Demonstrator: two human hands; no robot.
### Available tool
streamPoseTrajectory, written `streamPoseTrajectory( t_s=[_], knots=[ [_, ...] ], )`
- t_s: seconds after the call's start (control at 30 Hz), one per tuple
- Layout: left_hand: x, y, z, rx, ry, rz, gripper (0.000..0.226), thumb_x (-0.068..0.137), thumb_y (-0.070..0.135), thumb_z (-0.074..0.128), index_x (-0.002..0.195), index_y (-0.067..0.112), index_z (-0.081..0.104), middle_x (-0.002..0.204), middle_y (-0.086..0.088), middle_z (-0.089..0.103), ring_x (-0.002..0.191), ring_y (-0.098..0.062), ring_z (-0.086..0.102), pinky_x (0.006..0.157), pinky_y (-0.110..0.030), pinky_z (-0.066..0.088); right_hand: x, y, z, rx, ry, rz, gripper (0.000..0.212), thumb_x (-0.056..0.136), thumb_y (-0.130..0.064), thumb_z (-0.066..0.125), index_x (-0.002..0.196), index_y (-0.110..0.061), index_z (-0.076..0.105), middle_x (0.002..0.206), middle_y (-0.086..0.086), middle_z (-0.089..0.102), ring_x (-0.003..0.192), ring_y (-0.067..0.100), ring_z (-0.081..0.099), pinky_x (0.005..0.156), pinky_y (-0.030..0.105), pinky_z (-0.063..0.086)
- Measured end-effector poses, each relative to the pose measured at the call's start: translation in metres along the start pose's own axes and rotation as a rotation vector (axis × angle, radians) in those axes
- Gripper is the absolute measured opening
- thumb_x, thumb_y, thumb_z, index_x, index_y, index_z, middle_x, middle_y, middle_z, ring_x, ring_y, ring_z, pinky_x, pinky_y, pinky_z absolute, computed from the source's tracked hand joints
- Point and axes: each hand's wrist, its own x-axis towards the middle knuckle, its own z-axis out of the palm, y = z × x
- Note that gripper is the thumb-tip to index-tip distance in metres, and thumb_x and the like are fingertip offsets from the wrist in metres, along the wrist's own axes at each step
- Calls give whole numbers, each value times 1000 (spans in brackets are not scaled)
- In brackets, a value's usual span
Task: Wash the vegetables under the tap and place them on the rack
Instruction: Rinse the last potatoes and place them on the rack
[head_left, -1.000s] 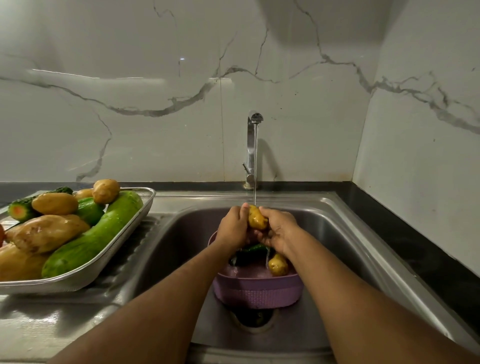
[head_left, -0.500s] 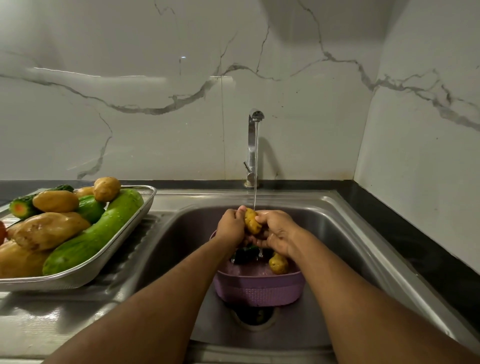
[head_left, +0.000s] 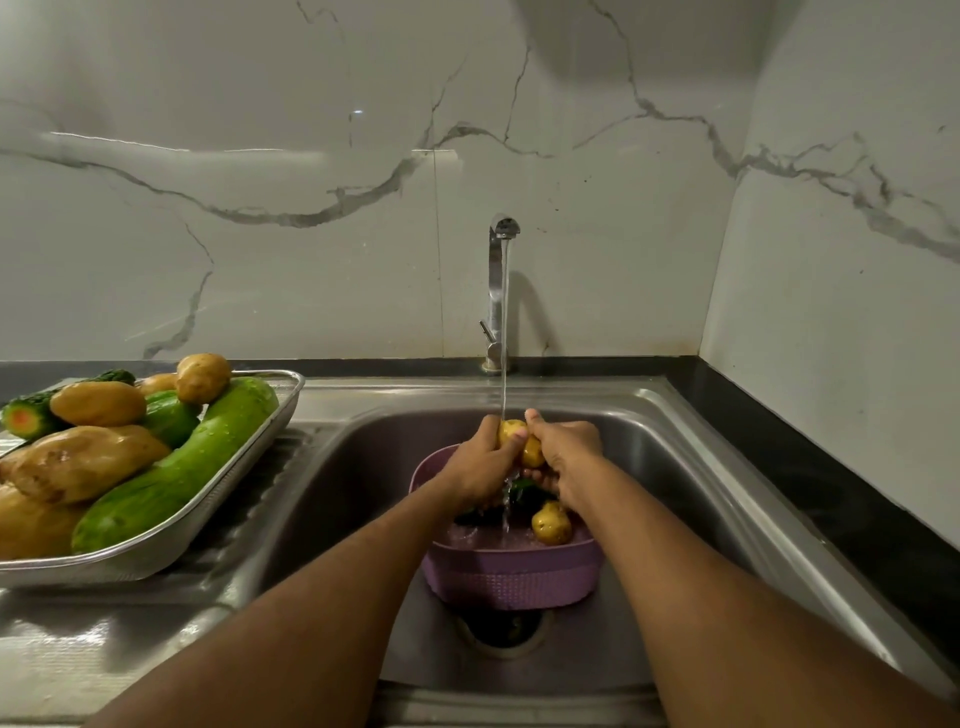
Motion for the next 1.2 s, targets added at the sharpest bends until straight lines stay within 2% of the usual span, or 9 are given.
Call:
streamPoseTrajectory(
  t_s=[0.1,0.2,0.27,0.4,0.5,0.63,0.83,1.03,1.2],
  knots=[
    [2,2,1,-11,96,-22,34,108,47,42,129,21,47,114,-4,63,102,-18,62,93,-41,53,-2,0,1,-49,-102,-21,25,103,-29,62,115,-8,70,101,14,71,93,29,71,78,40,64],
    [4,1,-4,-11,296,-18,35,109,45,37,125,19,55,107,-3,64,93,-14,59,85,-38,49,-9,-4,7,-52,-216,-91,24,107,-23,54,106,-7,72,98,14,72,87,26,70,85,45,63],
    [5,-4,-10,-1,374,-23,39,110,46,33,123,20,58,107,-3,65,97,-18,61,90,-40,50,-13,-6,12,-67,-285,-127,24,106,-17,51,98,-9,72,95,14,70,86,25,67,91,50,61],
    [7,-14,-18,22,401,-50,40,111,44,31,118,19,61,102,-4,68,97,-20,64,85,-37,49,-16,-2,18,-179,-411,-159,21,103,-18,54,102,-8,72,90,11,68,85,24,64,84,43,59],
    [8,-18,-16,34,367,-10,40,111,45,30,111,21,63,95,-1,68,94,-21,66,87,-41,53,-15,-2,22,-341,-311,-265,27,105,-25,52,90,-10,68,74,6,64,69,19,61,69,36,57],
    [5,-8,-10,44,307,86,45,111,47,30,123,20,64,102,5,67,95,-13,64,89,-34,50,-7,-5,25,-602,-64,-361,45,109,-44,40,96,-12,70,87,7,71,82,23,69,77,38,57],
    [-3,1,-4,25,184,184,31,109,47,35,114,22,53,100,0,66,91,-15,65,79,-31,52,1,-4,12,-496,-17,-254,48,108,-51,36,100,-15,66,91,5,72,85,21,68,76,34,53],
    [0,6,-10,31,174,304,22,108,39,45,118,23,55,102,1,66,89,-11,65,74,-21,50,-8,-5,11,-236,-89,-56,49,109,-49,35,110,-9,64,70,4,59,57,15,52,48,27,38],
    [5,7,-1,16,206,249,31,111,37,36,112,20,61,91,1,65,80,-12,62,74,-25,46,1,-2,11,-302,-47,-102,53,110,-49,31,118,-7,62,85,10,63,63,18,52,54,31,40]
  ],
)
